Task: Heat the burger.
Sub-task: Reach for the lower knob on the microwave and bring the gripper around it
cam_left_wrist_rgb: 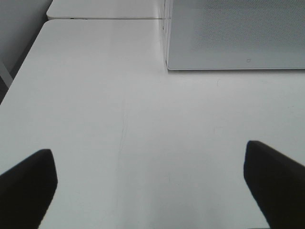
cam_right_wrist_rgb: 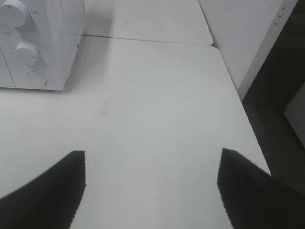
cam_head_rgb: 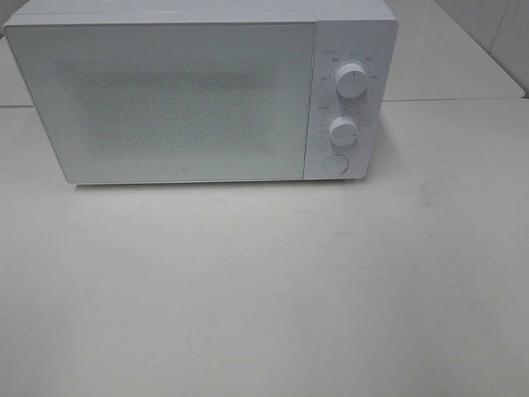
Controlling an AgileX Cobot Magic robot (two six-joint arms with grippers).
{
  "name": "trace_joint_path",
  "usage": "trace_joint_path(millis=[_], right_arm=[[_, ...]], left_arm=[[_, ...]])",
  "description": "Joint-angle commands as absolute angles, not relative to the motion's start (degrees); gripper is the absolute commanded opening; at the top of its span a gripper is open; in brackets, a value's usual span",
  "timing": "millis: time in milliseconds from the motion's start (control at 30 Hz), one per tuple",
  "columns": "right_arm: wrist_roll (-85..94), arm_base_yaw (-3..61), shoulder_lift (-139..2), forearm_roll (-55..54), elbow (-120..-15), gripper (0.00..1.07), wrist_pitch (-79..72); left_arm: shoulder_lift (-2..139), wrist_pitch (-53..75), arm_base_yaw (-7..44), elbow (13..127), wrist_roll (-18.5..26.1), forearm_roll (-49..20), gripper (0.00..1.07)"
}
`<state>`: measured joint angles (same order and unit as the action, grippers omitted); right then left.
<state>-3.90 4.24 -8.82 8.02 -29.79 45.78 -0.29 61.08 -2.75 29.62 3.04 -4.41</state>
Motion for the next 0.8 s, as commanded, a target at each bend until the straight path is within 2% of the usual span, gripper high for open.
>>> trace_joint_path(millis=[33, 200, 800], right_arm=[[-4.4, 4.1, -10.5, 8.8, -29.6, 0.76, 41.8], [-4.4, 4.1, -16.2, 8.7, -27.8, 0.76, 31.7], [-4.5, 4.1, -33.9, 8.5, -27.5, 0.76, 11.2]], left_arm=[[-1.8, 61.3, -2.9, 29.6, 2.6, -4.5, 1.0], [-1.8, 61.3, -2.9, 29.6, 2.6, -4.5, 1.0], [-1.8, 61.3, -2.9, 29.6, 2.6, -4.5, 1.0]])
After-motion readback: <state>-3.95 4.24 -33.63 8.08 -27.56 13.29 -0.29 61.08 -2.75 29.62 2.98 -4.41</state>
